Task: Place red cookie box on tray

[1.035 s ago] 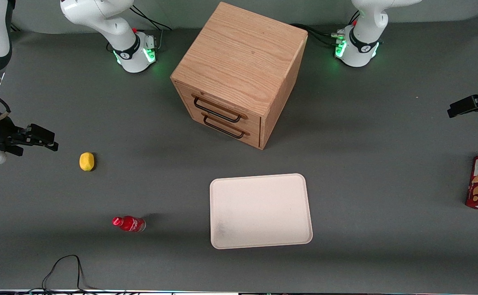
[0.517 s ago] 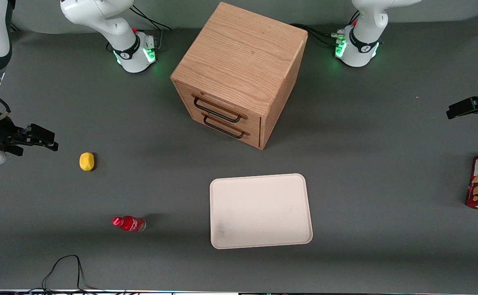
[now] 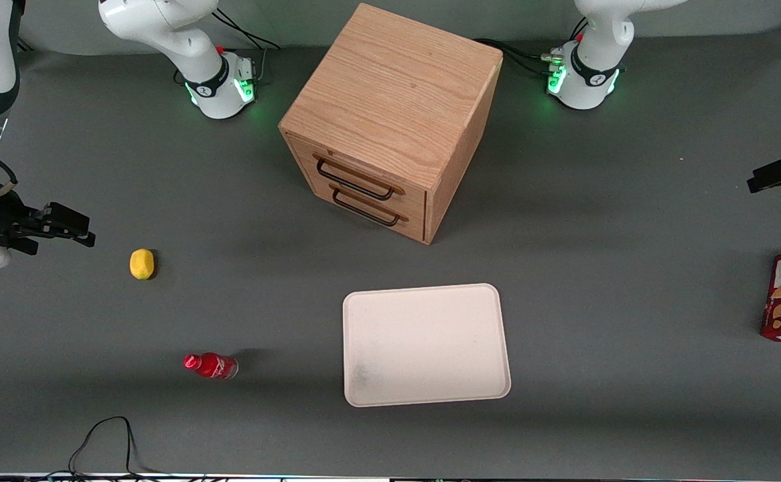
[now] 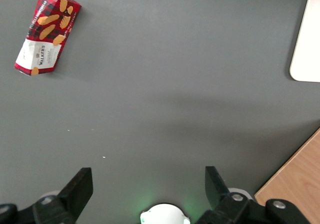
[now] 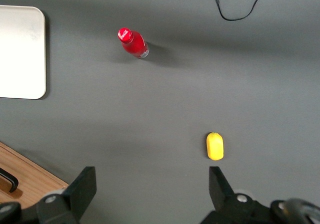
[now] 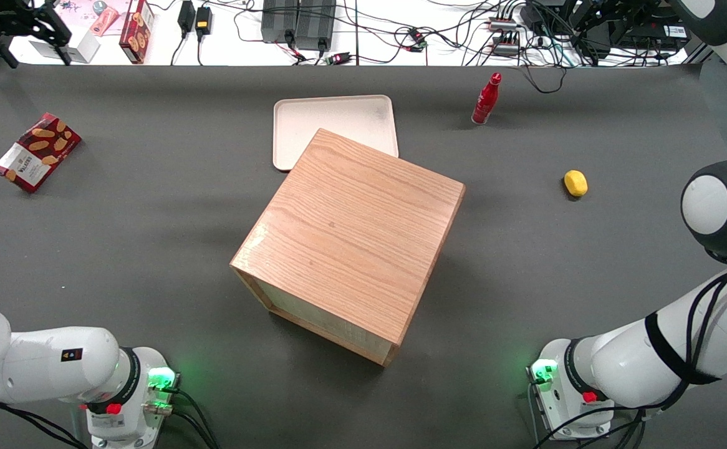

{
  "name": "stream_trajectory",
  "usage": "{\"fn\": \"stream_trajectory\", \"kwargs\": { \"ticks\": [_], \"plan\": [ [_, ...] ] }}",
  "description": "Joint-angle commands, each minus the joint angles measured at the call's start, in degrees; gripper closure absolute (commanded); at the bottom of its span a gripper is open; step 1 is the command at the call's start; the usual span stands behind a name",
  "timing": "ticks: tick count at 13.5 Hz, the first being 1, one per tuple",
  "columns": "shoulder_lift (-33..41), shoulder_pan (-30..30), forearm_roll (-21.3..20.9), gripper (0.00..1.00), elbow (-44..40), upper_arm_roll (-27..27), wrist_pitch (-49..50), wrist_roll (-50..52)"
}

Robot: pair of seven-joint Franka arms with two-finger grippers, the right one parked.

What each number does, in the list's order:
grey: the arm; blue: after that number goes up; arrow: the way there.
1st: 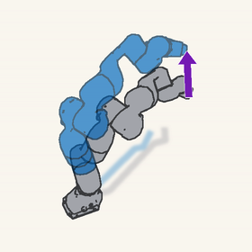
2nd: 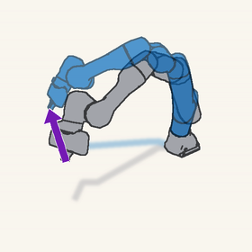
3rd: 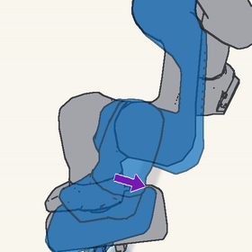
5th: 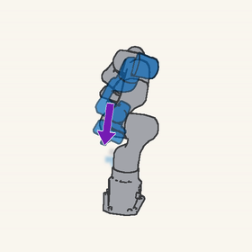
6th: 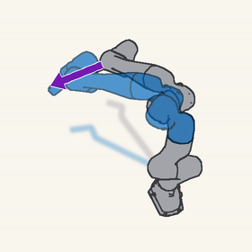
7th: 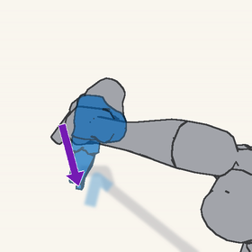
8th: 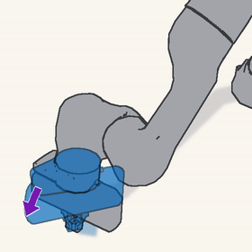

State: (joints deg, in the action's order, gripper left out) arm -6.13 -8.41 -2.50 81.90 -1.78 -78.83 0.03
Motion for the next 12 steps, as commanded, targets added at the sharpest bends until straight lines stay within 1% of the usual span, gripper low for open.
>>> {"fn": "stream_trajectory", "kwargs": {
  "ticks": [1,7,12],
  "plan": [
    [-2.39,-5.63,0.48,0.0,-3.49,-0.32,1.4,-8.0],
    [-12.48,-19.43,0.22,0.0,-13.68,-0.24,1.22,-30.4],
    [-21.89,-26.65,-3.64,0.0,-23.7,-0.24,-3.33,-47.11]
  ]
}}
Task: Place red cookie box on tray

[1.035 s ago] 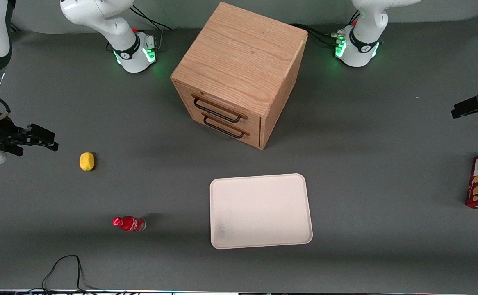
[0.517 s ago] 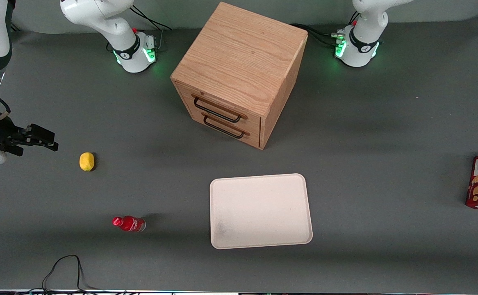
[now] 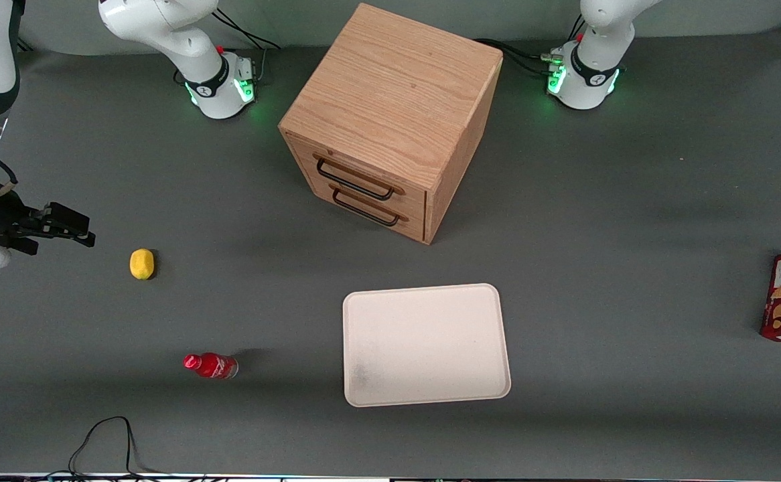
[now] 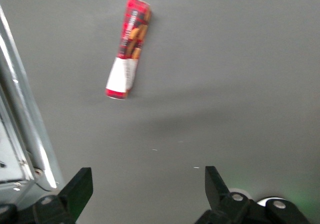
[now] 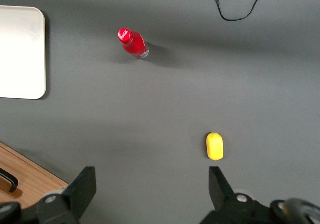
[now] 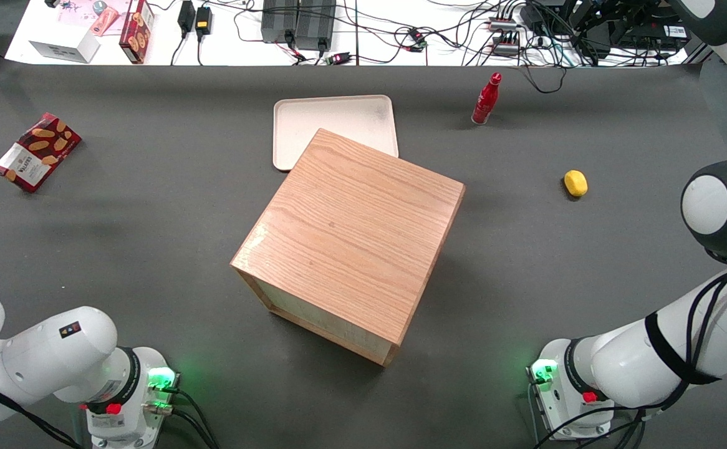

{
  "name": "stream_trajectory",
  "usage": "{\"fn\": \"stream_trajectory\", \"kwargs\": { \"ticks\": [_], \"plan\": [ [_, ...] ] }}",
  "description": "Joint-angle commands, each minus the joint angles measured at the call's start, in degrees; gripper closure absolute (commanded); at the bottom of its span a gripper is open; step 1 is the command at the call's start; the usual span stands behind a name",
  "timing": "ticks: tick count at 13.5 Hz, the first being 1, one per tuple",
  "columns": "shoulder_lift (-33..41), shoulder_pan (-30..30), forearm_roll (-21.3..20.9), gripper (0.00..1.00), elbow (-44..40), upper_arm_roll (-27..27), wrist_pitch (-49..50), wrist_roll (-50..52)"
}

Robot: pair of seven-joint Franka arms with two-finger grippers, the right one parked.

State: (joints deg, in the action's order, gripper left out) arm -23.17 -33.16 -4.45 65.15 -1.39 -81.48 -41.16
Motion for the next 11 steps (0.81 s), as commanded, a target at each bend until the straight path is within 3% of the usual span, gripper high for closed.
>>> {"fn": "stream_trajectory", "kwargs": {
  "ticks": [1,4,11],
  "plan": [
    [-6.52,-2.86,-1.7,0.0,-8.01,-0.63,-2.35,-8.65],
    [-9.6,-3.92,-2.92,0.0,-8.46,-0.54,-7.45,-13.94],
    [-14.89,-0.95,-3.98,0.01,-4.17,-0.72,-7.99,-12.72]
  ]
}}
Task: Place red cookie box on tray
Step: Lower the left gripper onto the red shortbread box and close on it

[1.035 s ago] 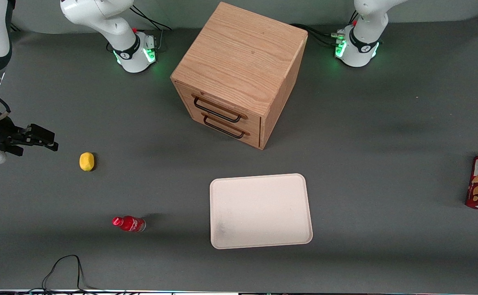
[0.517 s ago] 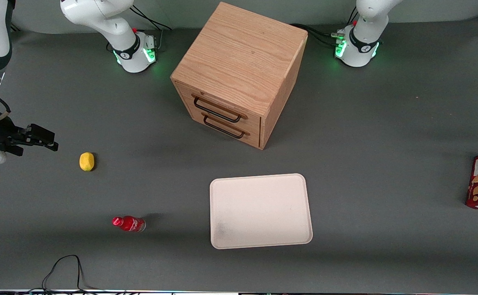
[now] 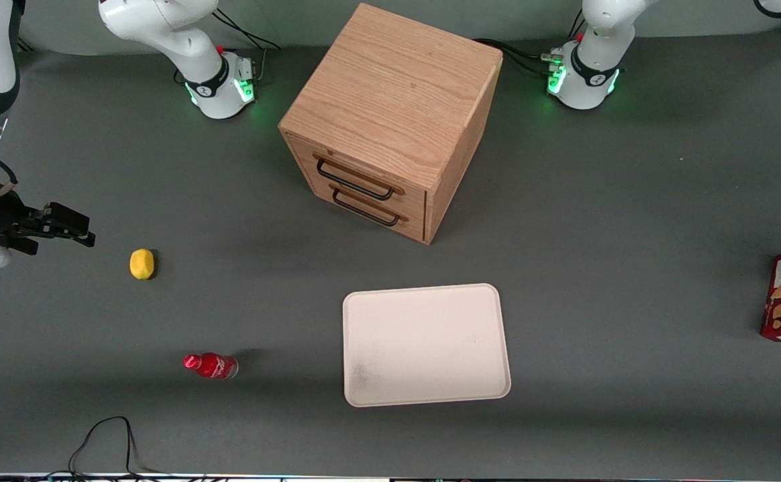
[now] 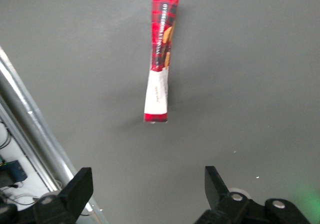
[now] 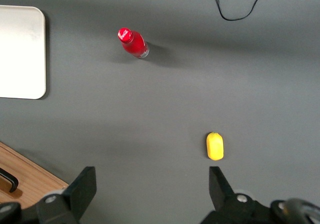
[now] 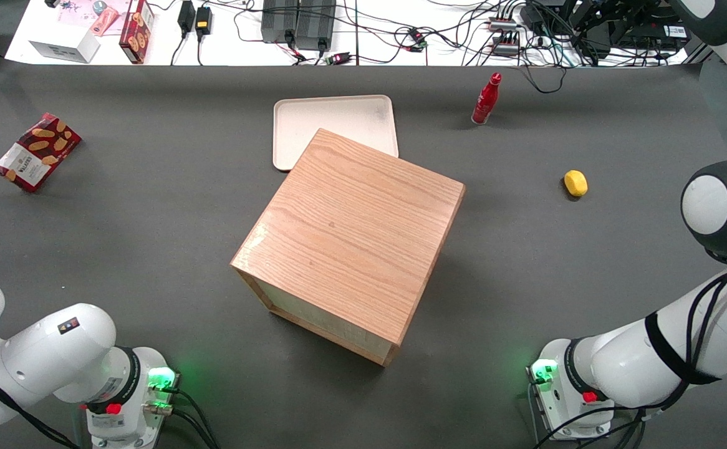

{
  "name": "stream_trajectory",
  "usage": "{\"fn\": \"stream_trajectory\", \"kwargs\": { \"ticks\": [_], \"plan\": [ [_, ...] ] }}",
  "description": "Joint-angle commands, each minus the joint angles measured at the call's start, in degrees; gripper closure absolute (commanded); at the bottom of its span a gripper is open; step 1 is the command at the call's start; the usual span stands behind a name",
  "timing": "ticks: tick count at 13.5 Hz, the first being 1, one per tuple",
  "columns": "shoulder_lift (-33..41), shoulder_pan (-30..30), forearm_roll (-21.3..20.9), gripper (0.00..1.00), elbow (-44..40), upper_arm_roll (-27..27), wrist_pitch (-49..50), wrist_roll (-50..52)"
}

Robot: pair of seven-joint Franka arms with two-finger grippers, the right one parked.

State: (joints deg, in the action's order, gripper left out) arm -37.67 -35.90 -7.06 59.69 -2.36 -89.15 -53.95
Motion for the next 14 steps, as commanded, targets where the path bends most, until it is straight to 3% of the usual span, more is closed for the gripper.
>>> {"fn": "stream_trajectory", "kwargs": {
  "ticks": [1,5,10,14],
  "plan": [
    [-0.38,2.67,-2.25,0.01,2.44,0.25,-1.45,1.64],
    [-1.08,2.94,-2.52,0.01,7.54,0.16,-9.79,2.1],
    [-6.52,2.94,-2.26,0.01,8.07,-0.01,-18.15,1.57],
    [-9.17,3.02,-1.82,0.01,8.16,-0.01,-19.66,2.27]
  ]
}}
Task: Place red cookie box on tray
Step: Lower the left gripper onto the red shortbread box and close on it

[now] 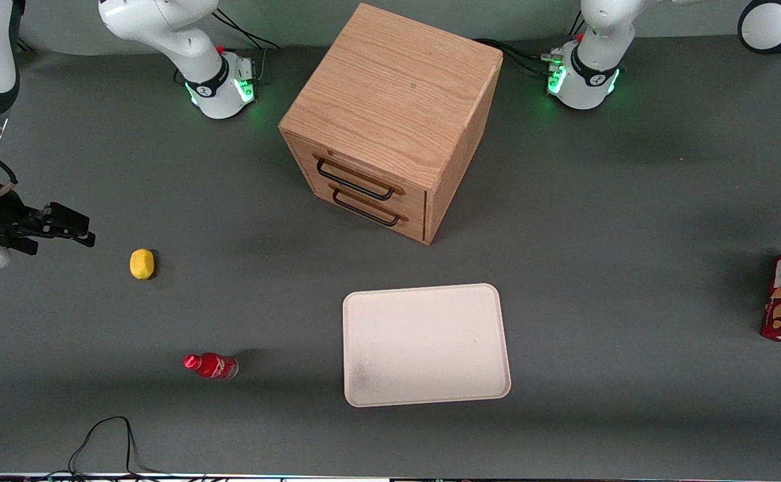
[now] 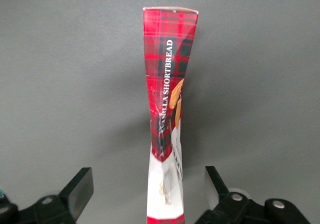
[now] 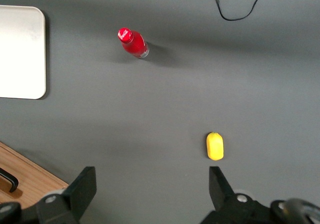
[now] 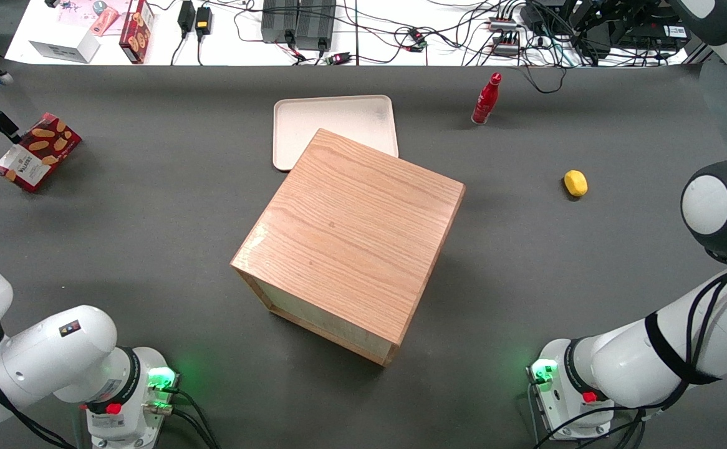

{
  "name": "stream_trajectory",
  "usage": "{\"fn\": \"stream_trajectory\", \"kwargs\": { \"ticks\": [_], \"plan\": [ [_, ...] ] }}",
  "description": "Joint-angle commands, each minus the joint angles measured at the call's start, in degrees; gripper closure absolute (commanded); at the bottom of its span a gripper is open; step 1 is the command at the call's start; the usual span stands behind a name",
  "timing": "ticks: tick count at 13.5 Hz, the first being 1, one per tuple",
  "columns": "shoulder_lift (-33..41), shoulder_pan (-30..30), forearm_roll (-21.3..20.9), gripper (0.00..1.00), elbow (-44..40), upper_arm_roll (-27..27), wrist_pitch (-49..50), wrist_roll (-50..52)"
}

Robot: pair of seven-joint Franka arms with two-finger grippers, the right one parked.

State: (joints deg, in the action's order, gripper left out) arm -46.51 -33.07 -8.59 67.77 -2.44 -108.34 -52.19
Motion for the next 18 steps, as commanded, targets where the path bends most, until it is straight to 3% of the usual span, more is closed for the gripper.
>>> {"fn": "stream_trajectory", "kwargs": {
  "ticks": [1,8,9,10,11,12,18],
  "plan": [
    [-0.95,0.2,0.07,0.02,0.08,-0.02,-0.64,0.77],
    [-2.36,0.72,0.6,0.05,3.95,-0.02,-8.29,4.55],
    [-2.36,0.81,0.6,0.11,4.04,-0.02,-8.2,4.55],
    [-2.45,0.81,0.6,0.32,3.95,-0.02,-8.2,4.55],
    [-2.45,0.81,0.6,0.69,4.04,-0.02,-8.2,4.47],
    [-2.45,0.81,0.6,1.0,4.13,-0.02,-8.03,4.55],
    [-2.36,1.16,0.33,1.0,4.39,-0.02,-7.94,4.47]
  ]
}}
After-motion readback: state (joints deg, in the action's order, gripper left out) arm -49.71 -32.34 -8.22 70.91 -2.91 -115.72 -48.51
